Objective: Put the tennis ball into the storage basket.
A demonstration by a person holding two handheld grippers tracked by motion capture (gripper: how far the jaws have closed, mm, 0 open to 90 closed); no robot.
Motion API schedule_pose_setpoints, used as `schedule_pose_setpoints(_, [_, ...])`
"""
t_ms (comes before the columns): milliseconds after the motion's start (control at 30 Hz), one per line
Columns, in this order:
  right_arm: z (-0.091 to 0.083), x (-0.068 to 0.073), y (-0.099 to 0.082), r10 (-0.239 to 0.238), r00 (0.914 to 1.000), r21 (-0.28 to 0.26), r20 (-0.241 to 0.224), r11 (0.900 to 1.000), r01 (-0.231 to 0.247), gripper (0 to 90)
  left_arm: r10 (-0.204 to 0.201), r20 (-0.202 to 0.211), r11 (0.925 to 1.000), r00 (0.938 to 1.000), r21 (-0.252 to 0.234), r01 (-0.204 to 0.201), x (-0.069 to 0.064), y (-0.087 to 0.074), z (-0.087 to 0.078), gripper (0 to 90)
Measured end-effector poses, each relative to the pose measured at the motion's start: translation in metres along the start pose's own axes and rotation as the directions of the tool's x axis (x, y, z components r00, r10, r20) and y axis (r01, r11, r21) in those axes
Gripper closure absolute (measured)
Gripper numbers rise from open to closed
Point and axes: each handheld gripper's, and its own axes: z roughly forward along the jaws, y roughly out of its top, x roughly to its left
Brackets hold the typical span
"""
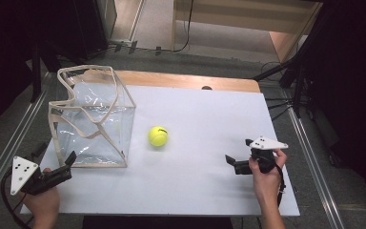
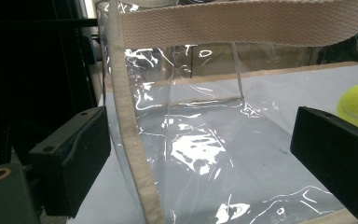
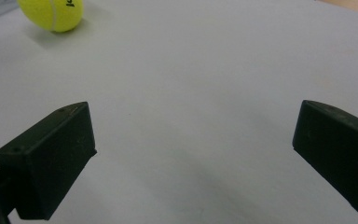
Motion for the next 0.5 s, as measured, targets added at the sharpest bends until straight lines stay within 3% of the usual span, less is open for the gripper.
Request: schedule_pose_setpoints(500, [0.023,0.012,0.030,-0.071,0.9961,0.067,-0.052,0.9950,0.074,0.0,-0.001,0.003,1.0000,1.0000,0.000,0.001,0.000,0.000,-0.001,5.3])
